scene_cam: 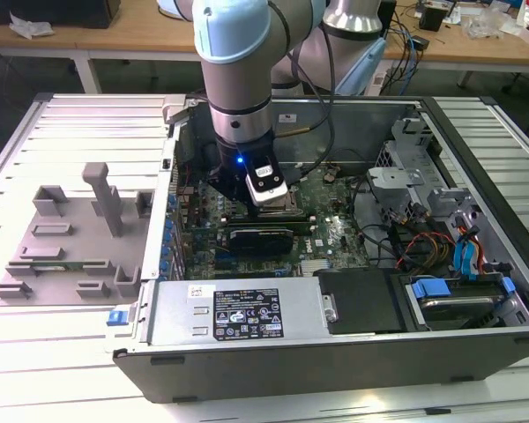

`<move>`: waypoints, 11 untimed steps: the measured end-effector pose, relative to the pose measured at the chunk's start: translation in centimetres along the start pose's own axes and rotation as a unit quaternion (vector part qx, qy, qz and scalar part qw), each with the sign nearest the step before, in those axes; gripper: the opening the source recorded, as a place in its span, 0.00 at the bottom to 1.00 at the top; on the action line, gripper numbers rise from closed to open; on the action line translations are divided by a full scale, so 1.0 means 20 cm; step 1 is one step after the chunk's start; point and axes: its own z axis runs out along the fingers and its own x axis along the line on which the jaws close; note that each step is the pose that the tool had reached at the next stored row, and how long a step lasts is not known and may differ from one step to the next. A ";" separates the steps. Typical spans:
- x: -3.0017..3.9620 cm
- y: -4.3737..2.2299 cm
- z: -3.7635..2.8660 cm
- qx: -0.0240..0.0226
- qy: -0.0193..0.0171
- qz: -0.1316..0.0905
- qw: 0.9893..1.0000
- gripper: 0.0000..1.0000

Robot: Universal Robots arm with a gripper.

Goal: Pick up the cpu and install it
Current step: 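Install the second cpu locking lever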

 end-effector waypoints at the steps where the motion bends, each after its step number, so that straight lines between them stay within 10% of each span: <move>1: 0.001 0.001 0.002 -0.002 0.000 0.000 1.000 0.11; 4: 0.002 0.005 0.008 -0.011 0.002 0.001 1.000 0.11; 11: -0.003 -0.012 -0.029 -0.013 0.002 0.002 1.000 0.11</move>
